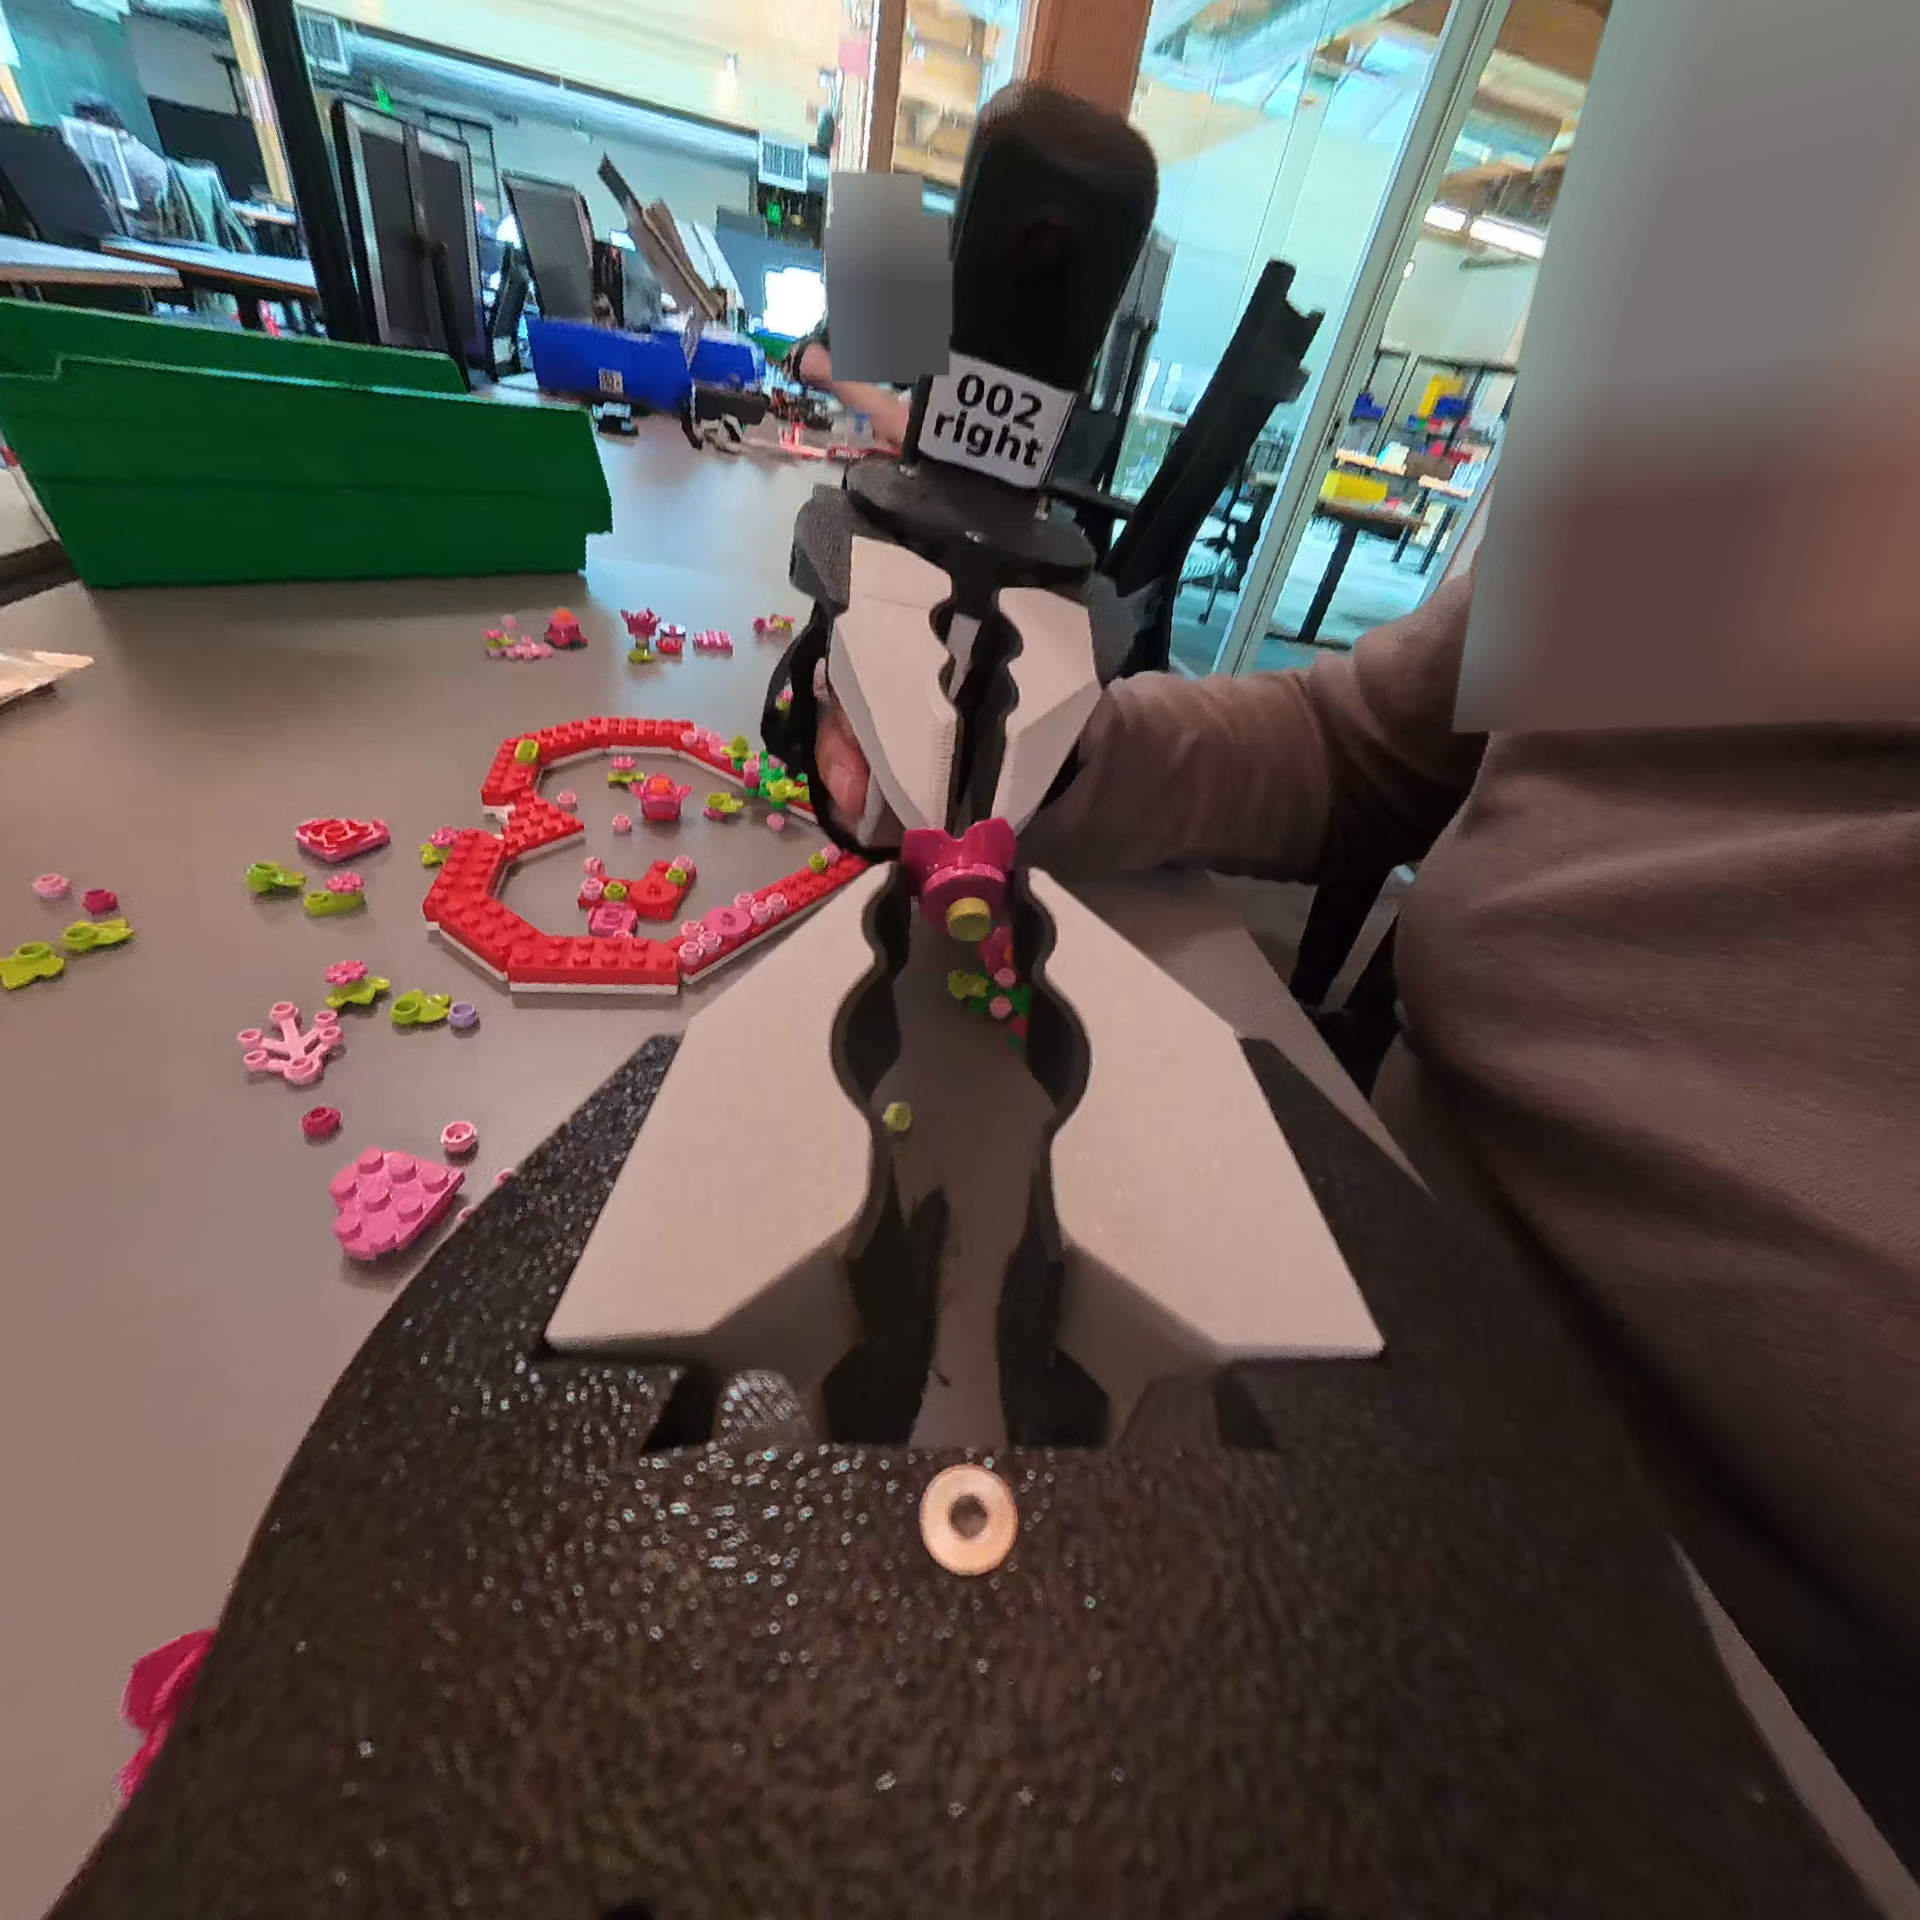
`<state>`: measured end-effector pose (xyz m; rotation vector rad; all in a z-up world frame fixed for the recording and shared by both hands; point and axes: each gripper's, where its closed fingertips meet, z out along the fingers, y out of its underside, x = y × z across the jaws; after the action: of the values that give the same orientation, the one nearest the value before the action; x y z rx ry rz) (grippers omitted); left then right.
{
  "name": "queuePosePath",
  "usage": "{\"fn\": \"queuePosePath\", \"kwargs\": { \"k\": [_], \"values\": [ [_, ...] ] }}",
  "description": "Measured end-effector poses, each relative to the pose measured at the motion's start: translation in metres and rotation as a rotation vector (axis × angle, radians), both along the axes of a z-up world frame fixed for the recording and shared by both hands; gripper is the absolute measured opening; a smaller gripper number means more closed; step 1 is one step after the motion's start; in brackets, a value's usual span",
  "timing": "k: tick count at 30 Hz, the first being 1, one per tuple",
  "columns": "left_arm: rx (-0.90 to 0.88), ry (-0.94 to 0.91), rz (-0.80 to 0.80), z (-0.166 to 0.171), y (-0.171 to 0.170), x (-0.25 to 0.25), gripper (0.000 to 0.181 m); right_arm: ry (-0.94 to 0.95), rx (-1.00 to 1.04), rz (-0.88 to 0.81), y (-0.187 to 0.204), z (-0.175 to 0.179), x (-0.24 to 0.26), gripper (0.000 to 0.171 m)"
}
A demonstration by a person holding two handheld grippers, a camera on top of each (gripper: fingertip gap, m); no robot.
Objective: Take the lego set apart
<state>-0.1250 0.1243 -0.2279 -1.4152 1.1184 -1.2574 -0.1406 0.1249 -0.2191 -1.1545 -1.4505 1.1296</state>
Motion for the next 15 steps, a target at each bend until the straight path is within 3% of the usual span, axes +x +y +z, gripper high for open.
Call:
{"fn": "queuePosePath", "kwargs": {
  "k": [7,10,15],
  "values": [
    [0.093,0.096,0.082,0.000,0.012,-0.018,0.016,-0.037,0.001,-0.048,0.020,-0.005,0.018,0.000],
    [0.230,0.181,0.147,-0.009,0.018,-0.014,0.016,-0.045,-0.165,-0.013,0.014,-0.011,0.006,0.000],
    [0.577,0.289,0.245,-0.007,0.018,-0.006,0.017,-0.034,-0.617,0.066,0.014,-0.008,-0.003,0.041]
  ]
}}
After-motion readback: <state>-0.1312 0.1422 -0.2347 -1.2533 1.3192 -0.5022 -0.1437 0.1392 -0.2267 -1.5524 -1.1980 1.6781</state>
